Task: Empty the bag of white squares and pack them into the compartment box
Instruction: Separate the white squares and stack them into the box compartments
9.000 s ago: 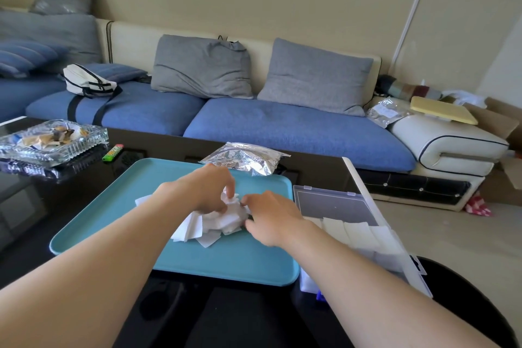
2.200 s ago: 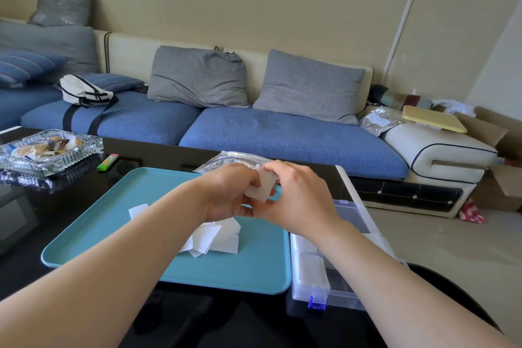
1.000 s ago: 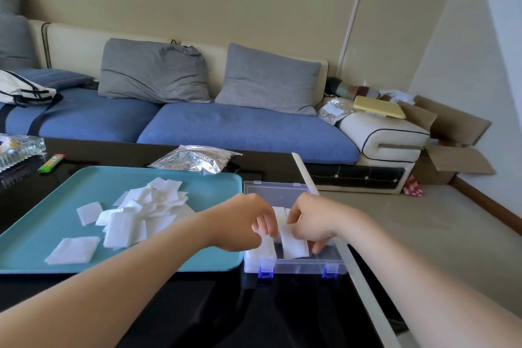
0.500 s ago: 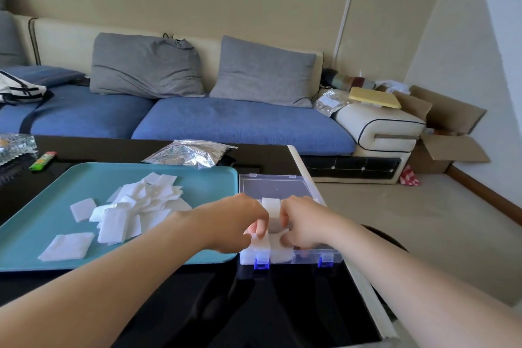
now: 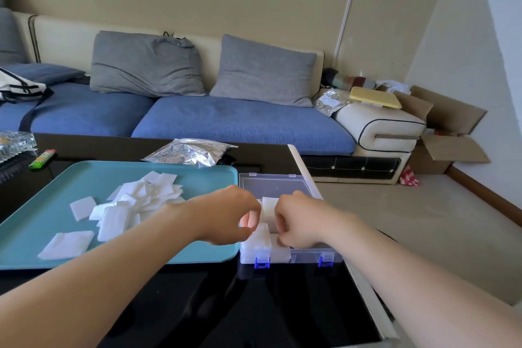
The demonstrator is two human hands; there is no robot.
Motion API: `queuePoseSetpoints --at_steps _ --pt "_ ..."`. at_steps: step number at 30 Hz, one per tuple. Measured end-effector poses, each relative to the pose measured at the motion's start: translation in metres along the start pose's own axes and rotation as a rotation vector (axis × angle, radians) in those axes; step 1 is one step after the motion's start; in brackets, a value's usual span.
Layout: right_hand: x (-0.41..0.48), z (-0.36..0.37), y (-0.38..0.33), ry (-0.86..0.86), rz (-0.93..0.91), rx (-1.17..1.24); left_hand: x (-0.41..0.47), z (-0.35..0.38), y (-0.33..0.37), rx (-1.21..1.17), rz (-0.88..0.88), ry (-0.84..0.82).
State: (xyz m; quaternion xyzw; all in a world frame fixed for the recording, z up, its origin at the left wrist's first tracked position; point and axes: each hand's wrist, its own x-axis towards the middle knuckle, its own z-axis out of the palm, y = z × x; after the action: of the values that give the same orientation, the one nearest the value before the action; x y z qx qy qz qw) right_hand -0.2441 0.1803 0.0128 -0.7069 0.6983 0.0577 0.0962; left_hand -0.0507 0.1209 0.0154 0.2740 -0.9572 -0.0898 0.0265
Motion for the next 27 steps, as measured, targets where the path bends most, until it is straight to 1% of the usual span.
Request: queuePoseSetpoints --at_steps 2,6,9,13,16,18,22,25,27 --pt "0.0 -0.006 0.003 0.001 0.003 0.024 -0.003 -0.007 -0.005 -0.022 -0.049 0.013" --pt "0.006 -0.016 0.0 0.051 0.014 0.058 -0.009 -0.021 -0.023 0.043 -0.191 0.015" --pt "0.013 -0.018 -0.015 0.116 0.001 0.066 -0.017 -0.029 -0.041 0.064 -0.337 -0.027" --pt "0.025 -0.02 -0.043 0.194 -0.041 0.095 -0.029 -0.031 -0.065 0.053 -0.452 -0.075" --pt "0.039 -0.02 -0.067 0.242 -0.079 0.068 -0.036 -0.029 -0.079 0.053 -0.494 -0.113" --pt "0.049 -0.018 -0.085 0.242 -0.107 0.062 -0.039 -0.028 -0.089 0.059 -0.508 -0.144" --pt "0.068 -0.013 -0.118 0.206 -0.169 0.05 -0.047 -0.025 -0.11 0.09 -0.554 -0.201" --pt "0.081 -0.009 -0.137 0.166 -0.177 0.092 -0.05 -0.025 -0.116 0.087 -0.554 -0.222" --pt "0.089 -0.007 -0.147 0.13 -0.186 0.121 -0.053 -0.026 -0.119 0.045 -0.56 -0.231"
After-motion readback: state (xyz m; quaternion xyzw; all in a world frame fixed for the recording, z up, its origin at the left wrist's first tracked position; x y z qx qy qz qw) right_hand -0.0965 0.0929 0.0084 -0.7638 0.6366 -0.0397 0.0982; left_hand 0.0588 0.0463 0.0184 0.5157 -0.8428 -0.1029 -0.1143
